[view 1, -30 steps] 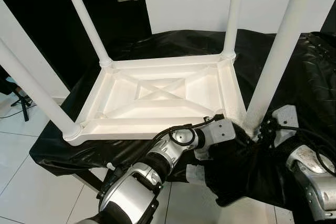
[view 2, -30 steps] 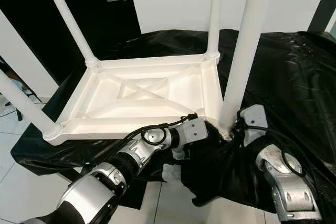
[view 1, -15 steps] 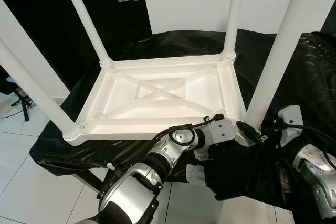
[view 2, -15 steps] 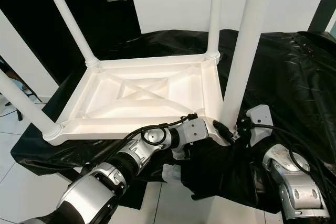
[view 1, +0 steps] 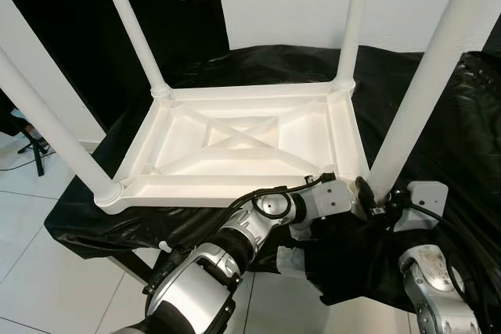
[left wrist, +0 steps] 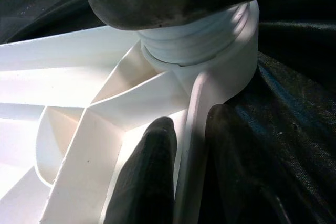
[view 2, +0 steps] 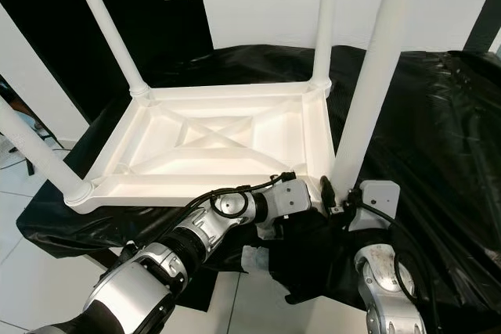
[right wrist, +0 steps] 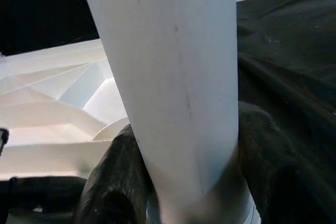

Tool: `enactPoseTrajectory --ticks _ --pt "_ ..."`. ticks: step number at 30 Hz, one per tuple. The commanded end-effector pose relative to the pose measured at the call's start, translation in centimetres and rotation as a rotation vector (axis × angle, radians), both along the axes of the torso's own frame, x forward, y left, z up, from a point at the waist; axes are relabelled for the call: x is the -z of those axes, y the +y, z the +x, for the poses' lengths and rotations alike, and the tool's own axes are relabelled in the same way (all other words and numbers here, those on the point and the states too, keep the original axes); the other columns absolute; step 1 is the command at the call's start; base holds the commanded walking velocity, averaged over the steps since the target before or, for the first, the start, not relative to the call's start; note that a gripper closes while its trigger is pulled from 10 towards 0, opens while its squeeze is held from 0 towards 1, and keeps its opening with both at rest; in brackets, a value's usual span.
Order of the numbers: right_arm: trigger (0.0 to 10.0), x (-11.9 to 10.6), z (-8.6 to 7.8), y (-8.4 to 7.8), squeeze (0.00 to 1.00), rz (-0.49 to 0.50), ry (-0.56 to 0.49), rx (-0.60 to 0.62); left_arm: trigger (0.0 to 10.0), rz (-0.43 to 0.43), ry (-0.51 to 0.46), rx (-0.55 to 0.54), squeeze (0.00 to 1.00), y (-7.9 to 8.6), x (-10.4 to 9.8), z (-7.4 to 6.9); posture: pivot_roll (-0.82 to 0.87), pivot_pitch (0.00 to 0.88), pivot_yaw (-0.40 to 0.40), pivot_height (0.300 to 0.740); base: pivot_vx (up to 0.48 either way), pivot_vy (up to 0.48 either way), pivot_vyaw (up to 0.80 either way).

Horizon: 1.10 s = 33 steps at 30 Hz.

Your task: Building children table

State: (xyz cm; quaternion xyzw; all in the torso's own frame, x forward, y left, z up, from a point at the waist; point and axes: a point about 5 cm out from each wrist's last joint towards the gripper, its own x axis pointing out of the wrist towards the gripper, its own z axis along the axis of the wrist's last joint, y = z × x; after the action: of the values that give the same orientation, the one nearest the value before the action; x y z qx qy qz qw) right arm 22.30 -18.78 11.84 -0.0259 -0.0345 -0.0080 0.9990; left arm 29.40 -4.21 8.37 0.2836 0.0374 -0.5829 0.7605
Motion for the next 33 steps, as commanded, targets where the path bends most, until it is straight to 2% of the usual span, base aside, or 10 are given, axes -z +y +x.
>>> enactPoseTrajectory --ticks 1,7,8,10,11,14,15,20,21,33 --pt "0.0 0.0 -0.2 -1.6 0.0 0.018 -0.03 0.189 10.0 0.133 0.12 -0.123 0.0 1.1 4.5 -1.6 0.01 0.0 0.103 0.74 0.0 0.0 0.0" --pt "0.8 -0.2 0.3 -1.2 0.0 0.008 -0.037 0.183 10.0 0.133 0.121 -0.118 0.0 1.1 4.5 -1.7 0.02 0.0 0.1 0.74 0.0 0.0 0.0" --pt "3.6 -0.1 0.3 -0.9 0.0 0.002 -0.028 0.163 10.0 0.133 0.122 -0.119 0.0 1.1 4.5 -1.7 0.02 0.0 0.099 0.74 0.0 0.0 0.0" --pt "3.6 -0.1 0.3 -0.9 0.0 0.002 -0.028 0.163 10.0 0.133 0.122 -0.119 0.0 1.1 4.5 -1.7 0.02 0.0 0.099 0.74 0.0 0.0 0.0" --pt "10.0 0.0 0.4 -0.6 0.0 -0.005 -0.018 0.143 10.0 0.133 0.123 -0.121 0.0 1.1 4.5 -1.7 0.02 0.0 0.099 0.74 0.0 0.0 0.0" --pt "10.0 0.0 0.4 -0.6 0.0 -0.005 -0.018 0.143 10.0 0.133 0.123 -0.121 0.0 1.1 4.5 -1.7 0.02 0.0 0.099 0.74 0.0 0.0 0.0" --pt "10.0 0.1 0.7 -0.3 1.0 0.0 -0.003 0.1 10.0 0.134 0.124 -0.123 0.0 1.1 4.6 -1.7 0.01 0.0 0.098 0.74 0.0 0.0 0.0" --pt "10.0 -1.0 1.5 -1.1 1.0 0.005 -0.04 -0.038 10.0 0.13 0.123 -0.122 0.0 1.0 4.5 -1.8 0.0 0.0 0.099 0.74 0.0 0.0 0.0" --pt "10.0 -1.3 1.6 -1.5 0.0 -0.007 -0.047 -0.074 10.0 0.129 0.122 -0.12 0.0 0.9 4.5 -1.8 -0.01 0.0 0.1 0.74 0.0 0.0 0.0" --pt "10.0 -0.7 2.0 -1.2 0.0 0.044 0.122 -0.494 10.0 0.126 0.117 -0.121 0.0 0.8 4.4 -1.7 0.0 0.0 0.093 0.74 0.0 0.0 0.0"
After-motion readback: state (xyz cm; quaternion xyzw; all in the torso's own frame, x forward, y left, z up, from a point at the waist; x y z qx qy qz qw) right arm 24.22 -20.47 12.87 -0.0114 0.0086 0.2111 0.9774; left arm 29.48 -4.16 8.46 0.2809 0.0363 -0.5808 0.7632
